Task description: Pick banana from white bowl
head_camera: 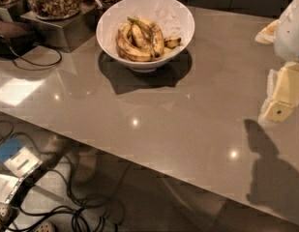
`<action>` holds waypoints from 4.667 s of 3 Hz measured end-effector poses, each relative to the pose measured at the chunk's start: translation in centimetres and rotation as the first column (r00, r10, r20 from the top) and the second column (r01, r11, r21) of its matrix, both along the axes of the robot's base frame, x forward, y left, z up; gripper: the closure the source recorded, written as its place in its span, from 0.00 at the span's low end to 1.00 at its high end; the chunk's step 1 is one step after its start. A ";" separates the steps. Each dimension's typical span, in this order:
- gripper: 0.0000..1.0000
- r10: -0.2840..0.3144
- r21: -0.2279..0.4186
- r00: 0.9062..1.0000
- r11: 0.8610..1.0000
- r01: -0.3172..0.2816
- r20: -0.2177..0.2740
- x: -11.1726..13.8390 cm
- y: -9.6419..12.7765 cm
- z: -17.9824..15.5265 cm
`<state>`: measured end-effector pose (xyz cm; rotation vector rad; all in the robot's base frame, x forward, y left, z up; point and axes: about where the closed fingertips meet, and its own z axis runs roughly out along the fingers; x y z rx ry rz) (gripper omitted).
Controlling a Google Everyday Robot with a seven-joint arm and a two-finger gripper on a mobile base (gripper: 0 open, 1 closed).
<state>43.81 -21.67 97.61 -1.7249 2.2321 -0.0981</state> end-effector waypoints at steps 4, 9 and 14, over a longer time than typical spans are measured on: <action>0.00 -0.038 0.078 0.991 0.996 0.048 -0.129 7.9 4.1 0.0; 0.00 -0.050 0.069 0.999 0.996 0.051 -0.015 17.0 15.8 3.1; 0.00 -0.202 0.279 0.971 0.932 0.231 -0.130 26.8 19.7 0.8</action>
Offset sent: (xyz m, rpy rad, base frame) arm 0.0232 0.0260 0.0169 0.1004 0.0366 0.0405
